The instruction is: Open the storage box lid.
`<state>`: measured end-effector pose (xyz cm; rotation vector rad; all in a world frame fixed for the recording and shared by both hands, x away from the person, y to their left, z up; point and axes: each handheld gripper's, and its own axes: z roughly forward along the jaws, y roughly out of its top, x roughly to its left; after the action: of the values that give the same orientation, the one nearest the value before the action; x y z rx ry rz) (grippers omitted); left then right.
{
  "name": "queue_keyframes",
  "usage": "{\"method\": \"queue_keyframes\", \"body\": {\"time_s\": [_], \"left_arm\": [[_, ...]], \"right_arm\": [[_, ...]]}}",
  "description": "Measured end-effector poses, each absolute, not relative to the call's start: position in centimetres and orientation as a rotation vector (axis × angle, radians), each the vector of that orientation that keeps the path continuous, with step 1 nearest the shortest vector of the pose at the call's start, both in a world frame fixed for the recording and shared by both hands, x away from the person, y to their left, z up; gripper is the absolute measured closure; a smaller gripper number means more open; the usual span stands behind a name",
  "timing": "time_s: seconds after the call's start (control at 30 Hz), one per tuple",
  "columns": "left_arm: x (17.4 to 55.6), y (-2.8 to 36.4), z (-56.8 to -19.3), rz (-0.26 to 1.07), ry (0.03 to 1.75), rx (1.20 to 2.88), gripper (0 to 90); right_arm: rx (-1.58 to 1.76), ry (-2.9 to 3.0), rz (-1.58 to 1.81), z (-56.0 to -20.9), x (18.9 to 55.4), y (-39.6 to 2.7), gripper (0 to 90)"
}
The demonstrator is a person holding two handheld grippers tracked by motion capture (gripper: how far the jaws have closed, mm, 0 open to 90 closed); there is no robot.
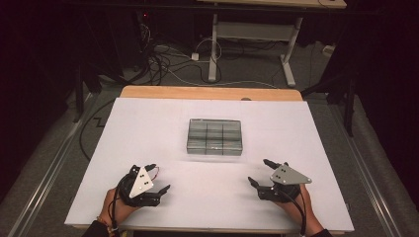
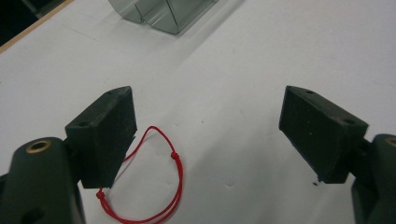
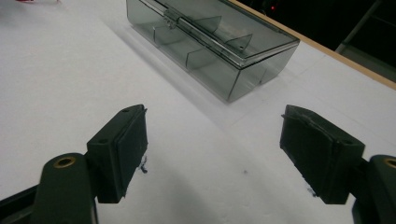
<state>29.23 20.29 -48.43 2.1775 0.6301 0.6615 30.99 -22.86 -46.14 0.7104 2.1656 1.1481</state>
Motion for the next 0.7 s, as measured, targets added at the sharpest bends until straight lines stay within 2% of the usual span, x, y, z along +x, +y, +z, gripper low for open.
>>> {"method": "queue_keyframes", "body": {"time_s": [0.7], "left_arm": [[31.5,16.9,-47.8,0.617,0.665,2.207,18.9]], "right_arm": [[0.795,2.224,1.125,-46.4,33.1,-22.2,29.1]]}}
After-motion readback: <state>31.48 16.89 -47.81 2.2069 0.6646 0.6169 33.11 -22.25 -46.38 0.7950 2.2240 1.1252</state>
